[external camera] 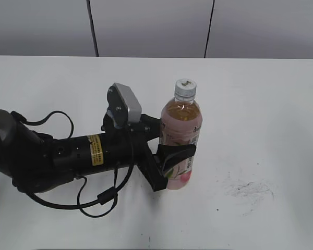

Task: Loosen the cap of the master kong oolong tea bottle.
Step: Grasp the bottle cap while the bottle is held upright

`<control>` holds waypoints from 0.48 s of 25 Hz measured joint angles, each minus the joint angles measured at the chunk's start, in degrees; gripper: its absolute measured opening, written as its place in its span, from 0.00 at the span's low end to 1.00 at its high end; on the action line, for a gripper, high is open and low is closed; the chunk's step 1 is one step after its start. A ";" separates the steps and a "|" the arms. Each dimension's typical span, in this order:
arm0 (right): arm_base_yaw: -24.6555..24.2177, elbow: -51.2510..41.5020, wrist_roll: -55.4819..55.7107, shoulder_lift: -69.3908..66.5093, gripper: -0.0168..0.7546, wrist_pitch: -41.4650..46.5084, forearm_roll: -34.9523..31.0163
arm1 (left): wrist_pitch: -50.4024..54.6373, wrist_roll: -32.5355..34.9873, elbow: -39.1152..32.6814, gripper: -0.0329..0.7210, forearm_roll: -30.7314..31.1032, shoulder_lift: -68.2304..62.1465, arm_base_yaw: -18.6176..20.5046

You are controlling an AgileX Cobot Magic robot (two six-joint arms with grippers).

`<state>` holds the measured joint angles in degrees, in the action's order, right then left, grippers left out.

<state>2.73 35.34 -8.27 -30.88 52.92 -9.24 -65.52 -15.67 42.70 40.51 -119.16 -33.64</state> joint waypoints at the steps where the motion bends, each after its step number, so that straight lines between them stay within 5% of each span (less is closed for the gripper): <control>1: 0.00 1.54 -2.47 -4.60 0.76 -0.59 -2.00 | -0.05 0.00 0.00 0.58 0.00 0.00 0.00; 6: 0.04 11.64 -10.07 -26.63 0.76 1.04 -10.34 | -0.12 0.00 0.00 0.58 0.00 0.00 0.00; 12: 5.06 26.08 -9.76 -42.99 0.74 5.43 -10.93 | -0.17 0.00 0.00 0.58 -0.03 0.00 0.00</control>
<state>7.78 61.42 -18.02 -73.87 58.35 -20.17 -65.69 -15.67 42.70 40.47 -119.16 -33.64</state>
